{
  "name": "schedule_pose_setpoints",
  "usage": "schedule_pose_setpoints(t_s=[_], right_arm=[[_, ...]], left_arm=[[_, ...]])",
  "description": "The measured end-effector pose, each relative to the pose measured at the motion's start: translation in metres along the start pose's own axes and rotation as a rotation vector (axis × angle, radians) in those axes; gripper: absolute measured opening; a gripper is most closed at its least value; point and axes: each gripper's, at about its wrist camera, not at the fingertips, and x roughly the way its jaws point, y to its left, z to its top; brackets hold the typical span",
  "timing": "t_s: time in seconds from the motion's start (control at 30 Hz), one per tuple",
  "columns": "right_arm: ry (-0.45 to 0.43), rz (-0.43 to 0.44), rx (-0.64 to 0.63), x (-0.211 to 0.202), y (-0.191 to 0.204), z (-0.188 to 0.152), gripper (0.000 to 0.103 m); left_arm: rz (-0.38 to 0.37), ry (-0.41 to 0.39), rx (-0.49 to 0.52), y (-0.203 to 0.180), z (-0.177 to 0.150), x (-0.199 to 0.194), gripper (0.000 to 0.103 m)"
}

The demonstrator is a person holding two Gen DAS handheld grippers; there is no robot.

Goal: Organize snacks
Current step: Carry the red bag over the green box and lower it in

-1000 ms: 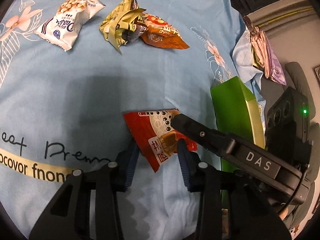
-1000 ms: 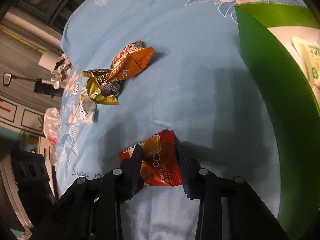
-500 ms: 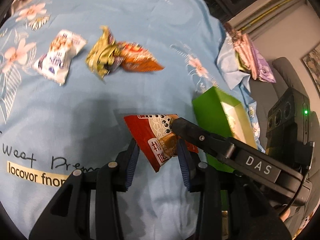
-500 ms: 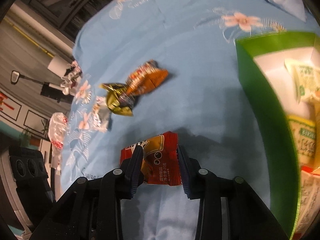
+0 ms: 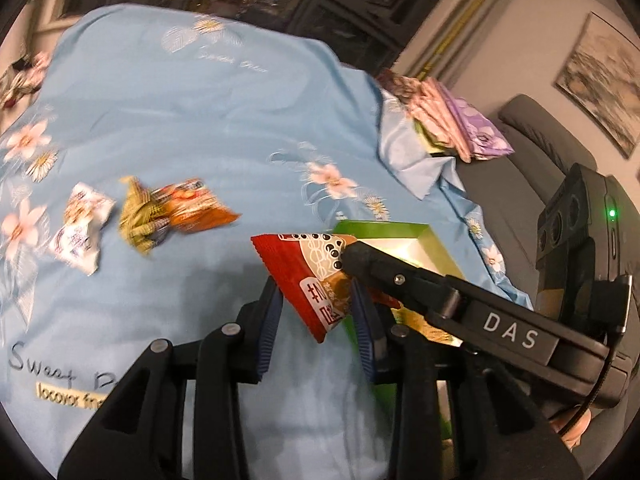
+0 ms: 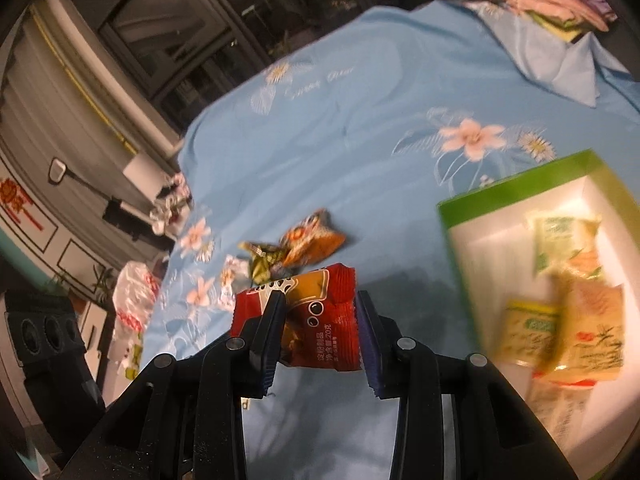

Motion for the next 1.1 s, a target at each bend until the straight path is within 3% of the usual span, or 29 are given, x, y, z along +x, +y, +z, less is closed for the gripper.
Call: schedule_pose_setpoints(t_s=[0.47, 0.7, 0.93, 1.1], right_arm=[[-0.15, -0.094, 0.152, -0.074, -0.084, 0.011, 0.038], [-0.129, -0.176, 0.225, -0.087, -0.121, 0.006, 0.038], [-0.063, -0.216, 0.27, -0.085, -0.144, -0.001, 0.038], [-0.045, -0.262, 0.232, -0.085, -0.143, -0.004, 0.039]], left_arm=[[-0.12, 0.053, 0.15, -0.09, 0.004, 0.049, 0.03], [-0.169, 0.132, 0.153, -0.114, -0.006, 0.079, 0.029], [-0.153, 0.187, 0.136, -0.122, -0.021, 0.097, 0.027], [-0.131, 0.204, 0.132, -0.126, -0.028, 0.104, 0.027]])
